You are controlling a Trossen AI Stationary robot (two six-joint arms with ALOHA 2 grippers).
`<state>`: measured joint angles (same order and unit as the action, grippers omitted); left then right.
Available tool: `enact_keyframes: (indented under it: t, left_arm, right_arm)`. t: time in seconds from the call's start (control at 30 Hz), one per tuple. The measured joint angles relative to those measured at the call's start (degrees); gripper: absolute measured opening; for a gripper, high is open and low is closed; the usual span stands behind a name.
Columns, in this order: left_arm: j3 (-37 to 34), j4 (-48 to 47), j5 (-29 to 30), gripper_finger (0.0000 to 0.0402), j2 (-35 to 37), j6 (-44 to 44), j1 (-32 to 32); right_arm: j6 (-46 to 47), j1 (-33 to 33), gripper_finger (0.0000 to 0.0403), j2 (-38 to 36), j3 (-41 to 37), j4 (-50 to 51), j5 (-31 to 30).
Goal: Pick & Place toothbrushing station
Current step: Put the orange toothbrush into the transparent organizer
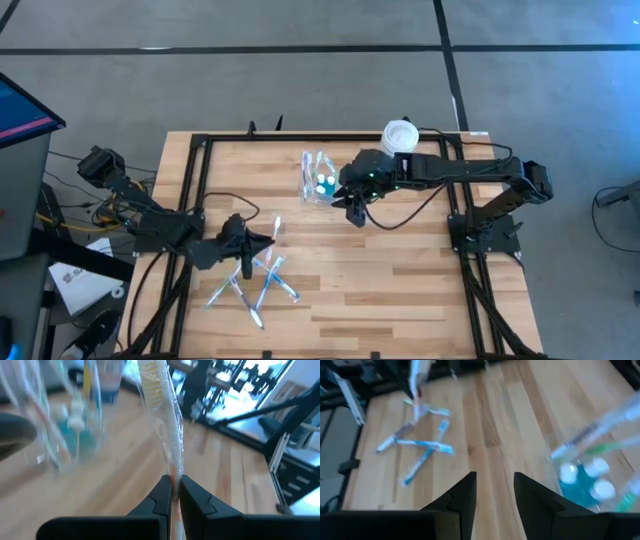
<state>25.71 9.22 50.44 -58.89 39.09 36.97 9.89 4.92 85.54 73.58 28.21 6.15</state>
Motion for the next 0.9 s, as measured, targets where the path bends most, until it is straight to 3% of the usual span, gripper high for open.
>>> enact_keyframes:
  t: [0.2, 0.43, 0.9]
  left_arm:
    - [0.0, 10.07, 1.74, 0.0011, 0.36, -12.15, -0.33]
    - [0.02, 18.67, 1.7, 0.0012, -2.0, -20.29, -3.16]
    - [0.02, 38.04, -8.67, 0.0012, -9.17, -30.65, -10.22]
  right_arm:
    - [-1.0, -2.95, 0.0122, 0.0, 0.0, -6.0, 0.0]
    - [-2.31, -5.78, 0.0122, 0.0, 0.0, -12.74, 0.02]
    - [-4.52, -8.39, 0.0122, 0.02, 0.0, -18.49, 0.02]
